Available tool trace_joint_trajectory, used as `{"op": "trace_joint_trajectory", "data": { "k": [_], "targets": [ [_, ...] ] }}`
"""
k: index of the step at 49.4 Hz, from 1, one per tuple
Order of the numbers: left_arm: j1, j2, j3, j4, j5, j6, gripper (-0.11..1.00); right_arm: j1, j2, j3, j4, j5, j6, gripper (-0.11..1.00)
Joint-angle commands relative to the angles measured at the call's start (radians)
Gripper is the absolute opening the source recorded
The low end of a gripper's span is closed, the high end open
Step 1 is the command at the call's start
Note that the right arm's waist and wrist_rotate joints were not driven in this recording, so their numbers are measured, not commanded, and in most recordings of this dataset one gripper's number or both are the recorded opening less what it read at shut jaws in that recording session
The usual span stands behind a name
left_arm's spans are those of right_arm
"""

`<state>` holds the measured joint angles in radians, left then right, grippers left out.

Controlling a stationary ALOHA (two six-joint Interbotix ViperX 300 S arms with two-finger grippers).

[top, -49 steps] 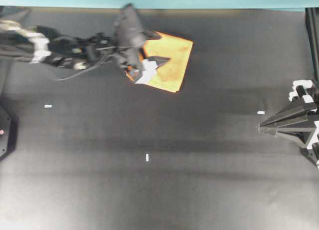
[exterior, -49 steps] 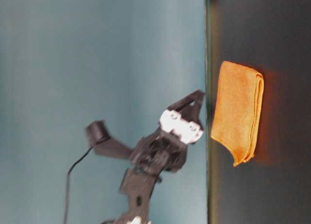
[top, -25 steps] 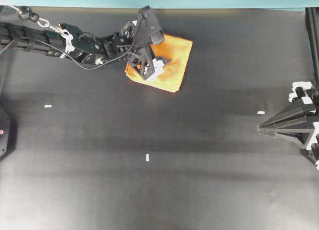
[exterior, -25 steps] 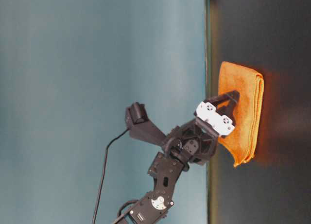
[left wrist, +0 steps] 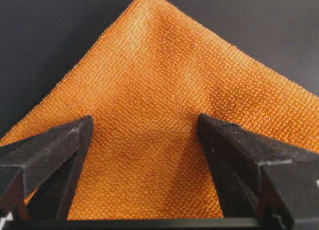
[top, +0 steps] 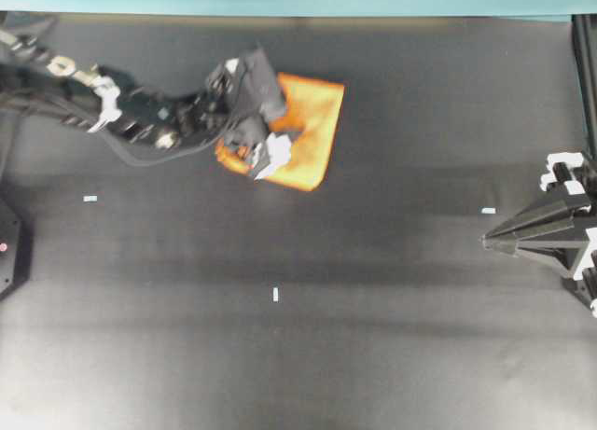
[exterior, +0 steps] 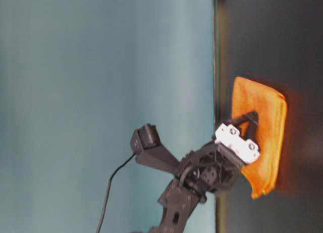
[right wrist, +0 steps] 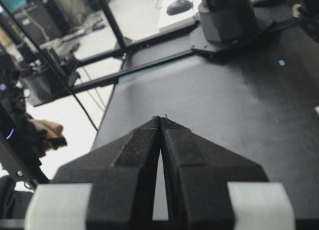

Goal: Push an orange cloth with the left arm to wipe the desk.
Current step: 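Drag the orange cloth toward the near-left table area with the left gripper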

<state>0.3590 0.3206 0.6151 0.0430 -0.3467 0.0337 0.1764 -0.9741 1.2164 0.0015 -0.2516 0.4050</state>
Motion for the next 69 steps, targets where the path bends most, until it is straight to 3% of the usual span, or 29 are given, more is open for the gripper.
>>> {"op": "trace_joint_trajectory", "data": {
  "k": [1, 21, 31, 69],
  "targets": [
    [-0.037, -0.044, 0.043, 0.003, -0.005, 0.002, 0.83, 0.000, 0.005, -0.005, 0.002, -0.008, 0.000, 0.00],
    [-0.167, -0.150, 0.288, 0.003, -0.127, -0.012, 0.83, 0.002, 0.005, -0.005, 0.002, -0.011, -0.002, 0.00],
    [-0.272, -0.218, 0.374, 0.003, -0.158, -0.075, 0.84, 0.002, 0.005, -0.005, 0.002, -0.012, 0.000, 0.00],
    [-0.715, -0.259, 0.385, 0.003, -0.084, -0.184, 0.84, 0.000, 0.005, -0.005, 0.008, -0.014, -0.002, 0.00]
  ]
}}
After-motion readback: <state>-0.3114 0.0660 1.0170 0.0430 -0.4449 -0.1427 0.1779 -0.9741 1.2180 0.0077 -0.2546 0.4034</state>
